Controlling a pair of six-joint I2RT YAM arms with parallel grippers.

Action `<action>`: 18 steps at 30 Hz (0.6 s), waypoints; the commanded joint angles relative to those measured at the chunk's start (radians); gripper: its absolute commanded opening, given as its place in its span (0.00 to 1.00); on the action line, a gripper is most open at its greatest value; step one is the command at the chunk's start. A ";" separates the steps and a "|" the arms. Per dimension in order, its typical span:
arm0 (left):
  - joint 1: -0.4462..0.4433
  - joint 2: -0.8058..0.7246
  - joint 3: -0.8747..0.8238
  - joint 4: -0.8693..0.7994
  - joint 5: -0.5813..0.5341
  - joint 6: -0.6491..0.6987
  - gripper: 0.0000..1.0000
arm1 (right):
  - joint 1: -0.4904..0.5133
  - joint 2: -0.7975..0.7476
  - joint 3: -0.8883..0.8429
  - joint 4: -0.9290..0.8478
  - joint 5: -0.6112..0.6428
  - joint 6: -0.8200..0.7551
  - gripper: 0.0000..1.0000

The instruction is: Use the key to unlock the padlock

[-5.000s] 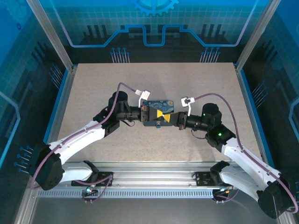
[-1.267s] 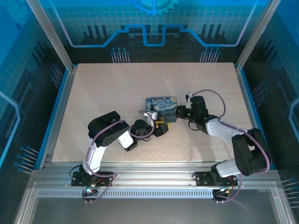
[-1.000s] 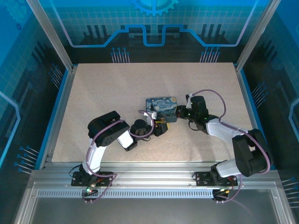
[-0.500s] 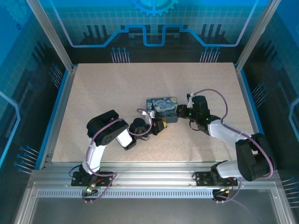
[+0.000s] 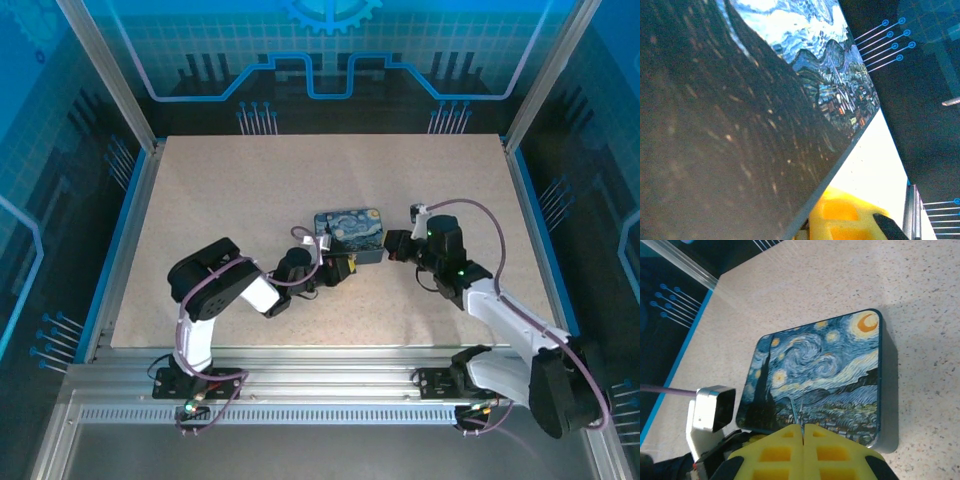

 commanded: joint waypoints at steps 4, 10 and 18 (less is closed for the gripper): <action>0.012 -0.104 0.019 -0.105 -0.002 -0.067 0.00 | -0.019 -0.154 -0.094 -0.027 -0.084 0.020 0.00; 0.022 -0.127 0.031 -0.129 -0.002 -0.117 0.00 | -0.020 -0.253 -0.180 -0.004 -0.127 0.071 0.00; 0.033 -0.142 0.065 -0.170 0.014 -0.164 0.00 | -0.002 -0.332 -0.281 0.038 -0.119 0.154 0.00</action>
